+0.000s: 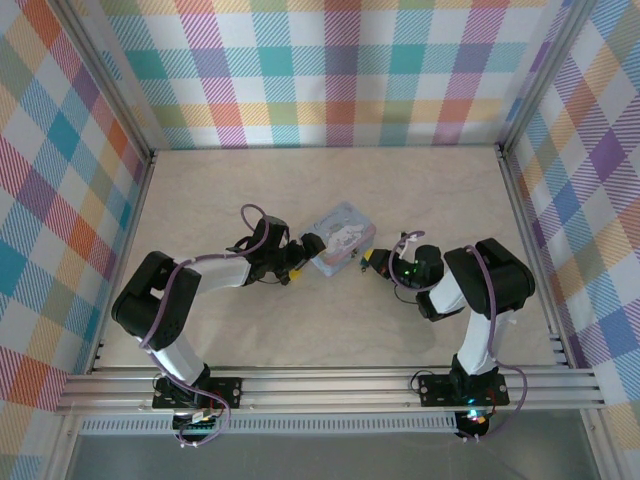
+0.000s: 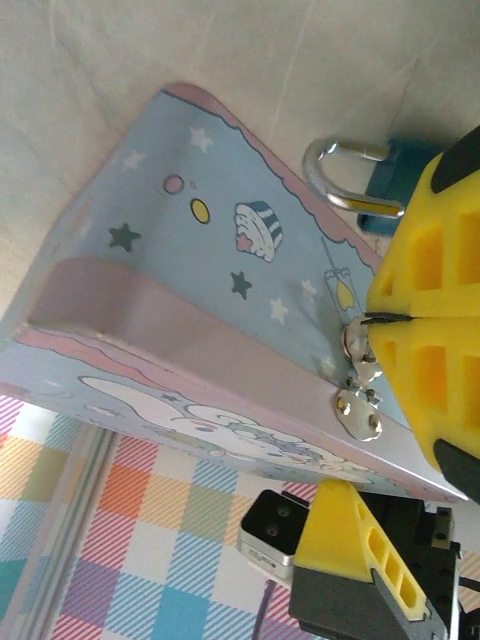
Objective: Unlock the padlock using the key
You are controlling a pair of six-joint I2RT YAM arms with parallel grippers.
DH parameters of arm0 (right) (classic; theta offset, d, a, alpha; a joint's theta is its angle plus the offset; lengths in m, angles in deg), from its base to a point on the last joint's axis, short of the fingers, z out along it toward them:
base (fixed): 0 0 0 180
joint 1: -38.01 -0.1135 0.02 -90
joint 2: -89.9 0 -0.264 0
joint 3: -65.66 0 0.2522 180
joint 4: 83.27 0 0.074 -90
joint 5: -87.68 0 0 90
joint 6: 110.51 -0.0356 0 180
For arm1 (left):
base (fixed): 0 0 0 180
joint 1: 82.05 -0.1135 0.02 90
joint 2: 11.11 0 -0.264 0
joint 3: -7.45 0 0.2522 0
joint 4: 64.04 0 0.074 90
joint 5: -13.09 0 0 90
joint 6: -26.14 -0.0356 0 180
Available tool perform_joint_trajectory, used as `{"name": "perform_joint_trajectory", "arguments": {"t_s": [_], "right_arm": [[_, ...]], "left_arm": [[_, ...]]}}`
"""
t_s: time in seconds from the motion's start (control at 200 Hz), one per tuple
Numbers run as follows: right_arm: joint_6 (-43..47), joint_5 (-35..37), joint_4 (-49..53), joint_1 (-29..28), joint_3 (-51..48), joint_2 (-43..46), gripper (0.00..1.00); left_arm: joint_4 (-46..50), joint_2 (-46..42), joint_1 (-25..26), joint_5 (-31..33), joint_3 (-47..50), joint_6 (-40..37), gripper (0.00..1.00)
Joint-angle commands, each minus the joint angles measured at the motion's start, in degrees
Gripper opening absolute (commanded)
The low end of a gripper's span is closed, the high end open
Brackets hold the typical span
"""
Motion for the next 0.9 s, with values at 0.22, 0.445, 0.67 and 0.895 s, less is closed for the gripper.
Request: {"name": "perform_joint_trajectory", "arguments": {"t_s": [0.22, 0.445, 0.67, 0.895], "right_arm": [[2.60, -0.33, -0.05, 1.81, -1.67, 2.52, 0.00], [9.37, 0.18, 16.86, 2.24, -1.63, 14.51, 0.00], [19.35, 4.44, 49.44, 2.21, 3.58, 33.78, 0.13], [22.16, 7.62, 67.42, 2.22, 6.86, 45.66, 0.39]], "left_arm": [[7.86, -3.40, 0.41, 2.61, 1.94, -2.82, 1.00], [9.34, -4.10, -1.36, 2.87, 2.88, -3.58, 1.00], [10.42, -2.50, -5.22, 1.97, 1.91, -6.14, 1.00], [10.83, 1.83, -8.18, 0.39, -2.26, -8.38, 1.00]]}}
